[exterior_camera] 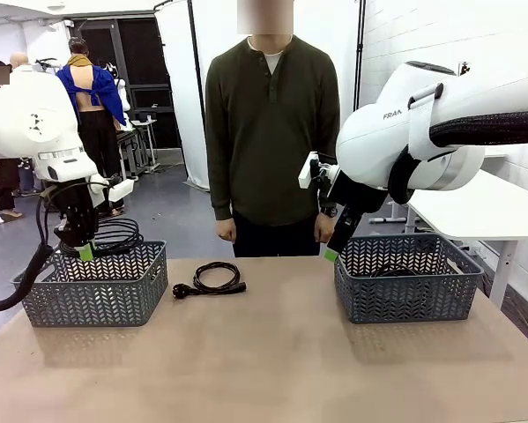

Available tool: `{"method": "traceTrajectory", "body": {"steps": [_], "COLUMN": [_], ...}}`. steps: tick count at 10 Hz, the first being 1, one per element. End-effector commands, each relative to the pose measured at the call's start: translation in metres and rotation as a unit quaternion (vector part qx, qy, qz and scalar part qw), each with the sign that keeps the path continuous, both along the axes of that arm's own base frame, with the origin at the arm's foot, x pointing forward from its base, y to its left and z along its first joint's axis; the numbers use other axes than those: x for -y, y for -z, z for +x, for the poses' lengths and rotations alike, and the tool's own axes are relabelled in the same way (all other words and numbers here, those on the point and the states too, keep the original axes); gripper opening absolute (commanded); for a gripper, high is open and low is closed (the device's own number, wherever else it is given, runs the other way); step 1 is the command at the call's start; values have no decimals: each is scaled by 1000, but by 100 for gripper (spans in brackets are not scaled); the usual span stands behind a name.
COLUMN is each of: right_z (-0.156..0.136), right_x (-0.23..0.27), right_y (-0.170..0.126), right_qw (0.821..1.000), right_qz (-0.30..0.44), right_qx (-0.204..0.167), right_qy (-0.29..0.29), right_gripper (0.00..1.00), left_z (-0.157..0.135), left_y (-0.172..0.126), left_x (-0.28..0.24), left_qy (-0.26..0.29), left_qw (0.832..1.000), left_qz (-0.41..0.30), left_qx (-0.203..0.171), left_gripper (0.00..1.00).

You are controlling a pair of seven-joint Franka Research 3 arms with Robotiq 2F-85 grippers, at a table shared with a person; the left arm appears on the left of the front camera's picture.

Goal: Organize the cables according to human instructions.
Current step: Pick up a bundle of cables and place it in the basket indicated by the human.

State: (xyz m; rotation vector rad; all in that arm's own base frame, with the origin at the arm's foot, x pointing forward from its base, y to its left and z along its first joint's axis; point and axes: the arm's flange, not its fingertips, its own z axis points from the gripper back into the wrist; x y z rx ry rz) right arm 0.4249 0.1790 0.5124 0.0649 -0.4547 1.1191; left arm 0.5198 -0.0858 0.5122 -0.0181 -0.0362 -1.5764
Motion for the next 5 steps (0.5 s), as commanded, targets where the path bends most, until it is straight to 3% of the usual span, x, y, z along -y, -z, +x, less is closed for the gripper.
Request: {"method": "traceTrajectory", "body": {"steps": [1,5], "right_z": [0,0], "right_x": [0,0], "right_y": [1,1], "right_qw": [1000,1000], "right_qz": [-1,-1], "right_qx": [-1,-1], "right_qy": [2,2], "right_gripper": [100,100], "left_z": [22,58], "left_y": [9,29], "left_x": [-10,-30], "left_qy": [-12,-34], "left_qw": [1000,999], "left_qz": [-15,-22], "left_qx": [18,7], "left_gripper": [0,0]}}
